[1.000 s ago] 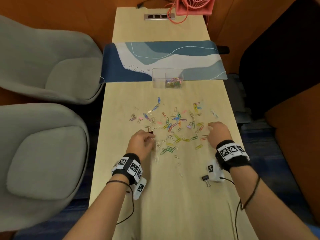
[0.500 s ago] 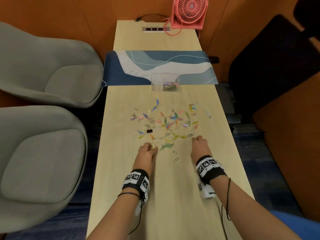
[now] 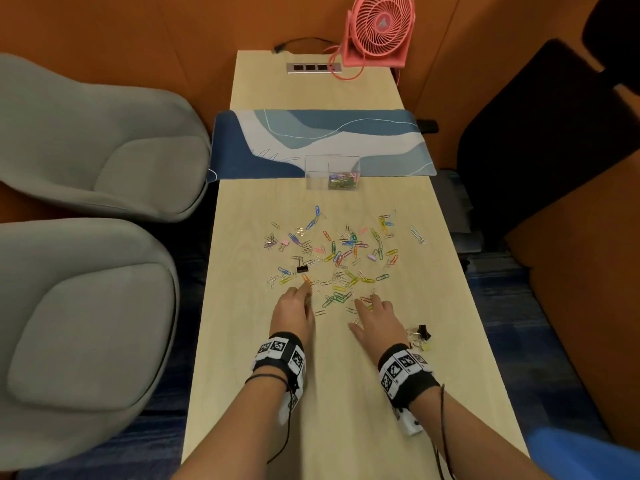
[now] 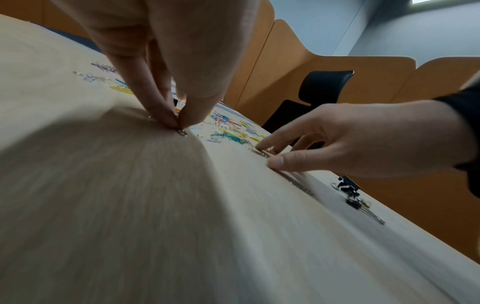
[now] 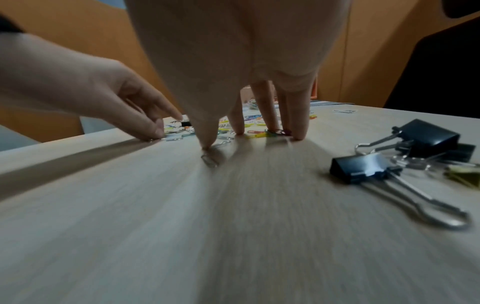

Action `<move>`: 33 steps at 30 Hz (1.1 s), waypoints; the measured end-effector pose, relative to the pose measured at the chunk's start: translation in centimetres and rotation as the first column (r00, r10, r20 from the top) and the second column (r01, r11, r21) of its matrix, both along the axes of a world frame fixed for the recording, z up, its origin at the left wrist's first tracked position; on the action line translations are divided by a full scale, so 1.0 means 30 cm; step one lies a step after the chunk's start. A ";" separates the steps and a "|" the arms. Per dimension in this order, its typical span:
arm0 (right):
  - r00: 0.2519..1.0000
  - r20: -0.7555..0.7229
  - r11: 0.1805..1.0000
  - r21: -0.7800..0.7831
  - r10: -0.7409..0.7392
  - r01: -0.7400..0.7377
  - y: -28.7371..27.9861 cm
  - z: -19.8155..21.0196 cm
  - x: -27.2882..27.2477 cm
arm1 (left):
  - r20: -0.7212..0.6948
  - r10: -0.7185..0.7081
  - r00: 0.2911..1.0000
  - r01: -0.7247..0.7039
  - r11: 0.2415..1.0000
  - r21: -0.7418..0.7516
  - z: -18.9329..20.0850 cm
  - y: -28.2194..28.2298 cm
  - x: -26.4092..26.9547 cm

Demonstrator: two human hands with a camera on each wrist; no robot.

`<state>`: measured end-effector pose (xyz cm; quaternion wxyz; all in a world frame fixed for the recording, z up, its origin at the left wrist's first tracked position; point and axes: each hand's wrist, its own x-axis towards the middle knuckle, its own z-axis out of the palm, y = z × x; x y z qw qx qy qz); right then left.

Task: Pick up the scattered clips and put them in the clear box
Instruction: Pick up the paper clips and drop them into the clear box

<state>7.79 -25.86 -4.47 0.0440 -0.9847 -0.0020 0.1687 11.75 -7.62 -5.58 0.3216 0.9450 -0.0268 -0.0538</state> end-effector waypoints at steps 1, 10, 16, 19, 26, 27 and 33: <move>0.999 -0.023 0.999 -0.018 0.049 -0.050 0.004 0.003 0.002 | -0.015 0.004 1.000 -0.004 1.000 0.013 0.002 -0.002 0.007; 0.986 -0.091 0.989 0.044 0.142 -0.139 0.021 0.042 0.071 | -0.079 0.035 0.996 -0.036 0.999 -0.007 0.010 -0.004 0.074; 0.978 -0.147 0.989 0.049 0.145 -0.139 0.037 0.064 0.141 | -0.081 -0.044 0.996 0.050 0.996 0.068 0.005 -0.015 0.079; 0.974 -0.130 0.982 0.040 0.188 -0.184 0.057 0.054 0.130 | -0.015 -0.023 1.000 0.024 0.999 0.030 0.003 -0.024 0.092; 0.969 -0.178 0.984 0.087 0.170 -0.156 0.081 0.064 0.168 | -0.149 0.120 0.982 -0.121 0.993 -0.001 0.013 -0.039 0.145; 0.971 -0.188 0.986 0.107 0.150 -0.131 0.079 0.070 0.174 | -0.169 0.130 0.977 -0.131 0.991 0.003 0.013 -0.039 0.154; 0.972 -0.213 0.920 0.353 -0.099 0.171 0.015 0.052 0.199 | -0.271 0.173 0.947 -0.214 0.969 -0.127 0.005 -0.030 0.195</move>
